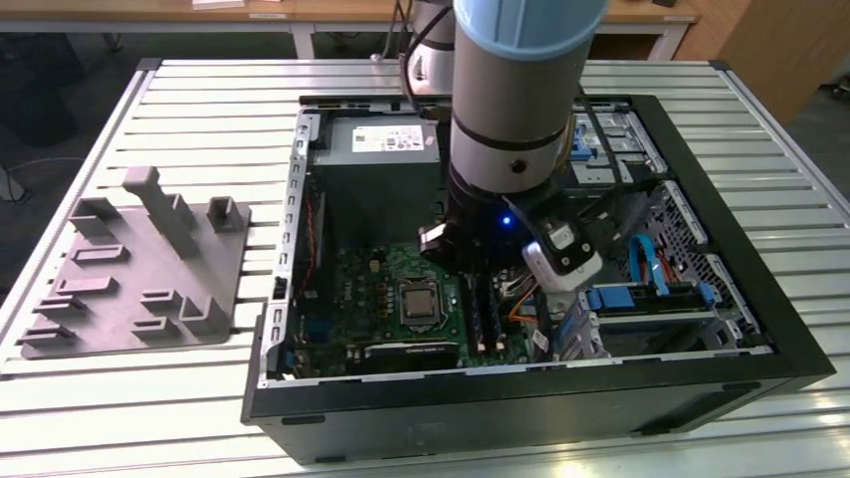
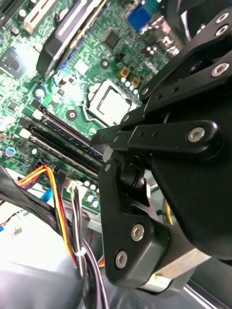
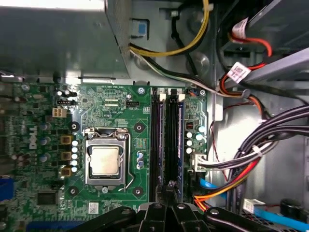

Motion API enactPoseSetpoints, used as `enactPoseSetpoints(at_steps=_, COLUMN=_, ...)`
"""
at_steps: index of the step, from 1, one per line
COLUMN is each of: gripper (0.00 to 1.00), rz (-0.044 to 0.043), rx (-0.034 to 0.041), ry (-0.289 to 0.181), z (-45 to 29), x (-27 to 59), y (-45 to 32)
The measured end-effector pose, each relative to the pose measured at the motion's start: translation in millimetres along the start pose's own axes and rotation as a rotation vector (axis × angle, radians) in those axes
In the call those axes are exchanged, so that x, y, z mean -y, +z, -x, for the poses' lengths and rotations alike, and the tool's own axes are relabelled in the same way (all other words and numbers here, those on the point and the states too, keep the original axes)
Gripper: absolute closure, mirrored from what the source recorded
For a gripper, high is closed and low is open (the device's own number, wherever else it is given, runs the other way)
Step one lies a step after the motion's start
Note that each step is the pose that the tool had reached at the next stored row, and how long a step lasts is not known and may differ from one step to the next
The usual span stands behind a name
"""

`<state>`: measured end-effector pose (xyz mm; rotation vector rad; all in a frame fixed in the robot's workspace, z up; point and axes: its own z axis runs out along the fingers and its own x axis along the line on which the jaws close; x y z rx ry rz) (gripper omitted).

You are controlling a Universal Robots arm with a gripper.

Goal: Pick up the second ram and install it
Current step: 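Press down the second ram until it locks into place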

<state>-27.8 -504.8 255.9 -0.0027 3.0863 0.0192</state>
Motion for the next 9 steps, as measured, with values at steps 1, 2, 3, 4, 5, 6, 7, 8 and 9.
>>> enactPoseSetpoints(at_steps=1, gripper=0.90, rz=0.0000, rx=0.0000, ry=0.000, z=0.1, x=-0.3, y=-1.6)
enactPoseSetpoints(at_steps=2, gripper=0.90, rz=0.0000, rx=0.0000, ry=0.000, z=0.2, x=-0.4, y=-2.4)
enactPoseSetpoints(at_steps=3, gripper=0.90, rz=0.0003, rx=0.0001, ry=0.000, z=0.2, x=-0.5, y=-2.5)
enactPoseSetpoints(at_steps=4, gripper=0.90, rz=0.0004, rx=0.0001, ry=0.000, z=0.1, x=-0.5, y=-2.5)
enactPoseSetpoints(at_steps=5, gripper=0.90, rz=0.0004, rx=0.0002, ry=0.000, z=0.1, x=-0.5, y=-2.5)
enactPoseSetpoints(at_steps=6, gripper=0.90, rz=0.0001, rx=0.0000, ry=0.000, z=0.2, x=-0.4, y=-2.6)
enactPoseSetpoints(at_steps=7, gripper=0.90, rz=0.0001, rx=0.0000, ry=0.000, z=0.1, x=-0.4, y=-2.7)
enactPoseSetpoints(at_steps=8, gripper=0.90, rz=0.0001, rx=0.0001, ry=0.000, z=0.2, x=-0.4, y=-2.7)
enactPoseSetpoints(at_steps=9, gripper=0.90, rz=0.0001, rx=0.0000, ry=0.000, z=0.1, x=-0.4, y=-2.7)
